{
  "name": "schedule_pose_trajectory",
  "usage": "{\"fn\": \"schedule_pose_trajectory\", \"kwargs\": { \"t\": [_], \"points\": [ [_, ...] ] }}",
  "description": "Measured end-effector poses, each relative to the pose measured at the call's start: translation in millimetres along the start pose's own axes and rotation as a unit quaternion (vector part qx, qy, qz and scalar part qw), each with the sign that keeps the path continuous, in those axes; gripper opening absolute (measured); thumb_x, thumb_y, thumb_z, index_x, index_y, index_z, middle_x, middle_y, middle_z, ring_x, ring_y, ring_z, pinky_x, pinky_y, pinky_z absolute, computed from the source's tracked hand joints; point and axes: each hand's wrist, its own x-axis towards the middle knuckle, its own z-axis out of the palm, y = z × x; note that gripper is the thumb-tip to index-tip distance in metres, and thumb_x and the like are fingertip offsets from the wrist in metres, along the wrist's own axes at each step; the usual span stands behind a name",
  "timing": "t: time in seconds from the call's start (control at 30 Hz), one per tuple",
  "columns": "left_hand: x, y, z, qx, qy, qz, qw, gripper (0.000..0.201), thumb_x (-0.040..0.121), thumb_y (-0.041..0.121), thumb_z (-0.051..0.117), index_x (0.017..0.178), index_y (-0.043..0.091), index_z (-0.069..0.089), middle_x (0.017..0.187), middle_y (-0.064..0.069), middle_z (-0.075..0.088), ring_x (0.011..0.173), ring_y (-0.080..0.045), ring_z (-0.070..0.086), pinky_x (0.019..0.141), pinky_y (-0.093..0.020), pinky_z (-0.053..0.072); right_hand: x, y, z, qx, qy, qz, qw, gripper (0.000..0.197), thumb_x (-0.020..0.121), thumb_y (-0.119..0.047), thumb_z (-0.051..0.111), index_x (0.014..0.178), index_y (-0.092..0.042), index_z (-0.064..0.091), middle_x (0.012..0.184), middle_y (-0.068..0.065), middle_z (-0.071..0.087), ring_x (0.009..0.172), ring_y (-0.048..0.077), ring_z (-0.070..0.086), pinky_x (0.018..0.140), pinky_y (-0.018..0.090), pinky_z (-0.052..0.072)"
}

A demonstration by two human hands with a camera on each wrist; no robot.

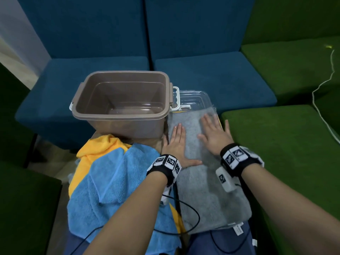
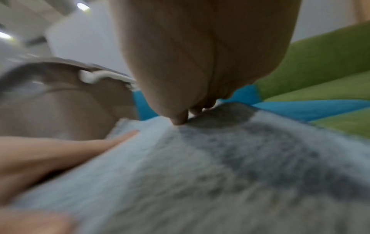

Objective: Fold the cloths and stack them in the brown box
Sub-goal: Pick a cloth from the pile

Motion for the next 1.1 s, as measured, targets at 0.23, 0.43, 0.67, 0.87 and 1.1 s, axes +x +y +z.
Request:
{"fn": "schedule_pose_trajectory", "kwargs": {
  "t": [0.23, 0.43, 0.67, 0.87, 1.1],
  "points": [
    [-6.7, 5.3, -6.4, 0.038, -0.013, -0.012, 0.999, 0.139, 0.063, 0.088, 0.051, 0.145, 0.012, -0.031, 0.154, -0.002, -0.036, 0.143, -0.017, -0.029, 0.117, -0.055, -0.007, -52.6, 35.9, 31.6, 0.017, -0.086, 0.018, 0.996, 0.064, 0.102, -0.051, 0.02, 0.15, -0.037, -0.021, 0.154, -0.018, -0.027, 0.148, 0.021, -0.017, 0.116, 0.056, -0.009],
    [-18.3, 20.8, -18.9, 0.131, -0.035, -0.028, 0.99, 0.127, 0.075, 0.084, 0.041, 0.145, 0.002, -0.026, 0.154, -0.015, -0.032, 0.144, -0.029, -0.026, 0.116, -0.055, -0.01, -73.2, 20.9, 21.4, -0.028, -0.046, 0.009, 0.999, 0.067, 0.103, -0.046, 0.022, 0.152, -0.024, -0.019, 0.156, -0.008, -0.027, 0.147, 0.022, -0.023, 0.113, 0.053, -0.016],
    [-74.8, 39.3, 17.8, 0.085, -0.079, 0.113, 0.987, 0.084, 0.099, 0.044, 0.041, 0.151, -0.001, -0.008, 0.159, -0.019, -0.015, 0.148, -0.027, -0.011, 0.121, -0.039, -0.005, -98.9, 11.0, 47.9, -0.003, -0.098, -0.008, 0.995, 0.065, 0.103, -0.049, 0.022, 0.154, -0.029, -0.013, 0.161, -0.013, -0.016, 0.149, 0.016, -0.014, 0.118, 0.053, -0.007],
    [-98.5, 24.6, 37.4, 0.078, -0.072, 0.142, 0.984, 0.126, 0.076, 0.078, 0.049, 0.149, -0.001, -0.016, 0.156, -0.019, -0.024, 0.146, -0.029, -0.021, 0.12, -0.042, -0.01, -106.1, 1.4, 40.2, -0.036, -0.079, -0.006, 0.996, 0.067, 0.104, -0.045, 0.021, 0.154, -0.019, -0.015, 0.162, -0.003, -0.016, 0.149, 0.021, -0.014, 0.117, 0.054, -0.008],
    [-98.6, 22.0, 36.3, 0.101, -0.08, 0.15, 0.98, 0.153, 0.052, 0.092, 0.055, 0.147, 0.002, -0.024, 0.153, -0.016, -0.034, 0.142, -0.025, -0.031, 0.118, -0.041, -0.015, -162.6, 6.7, 69.3, -0.005, -0.118, -0.107, 0.987, 0.077, 0.089, -0.069, 0.011, 0.15, -0.036, -0.022, 0.156, -0.016, -0.029, 0.145, 0.013, -0.026, 0.118, 0.048, -0.013]
  ]
}}
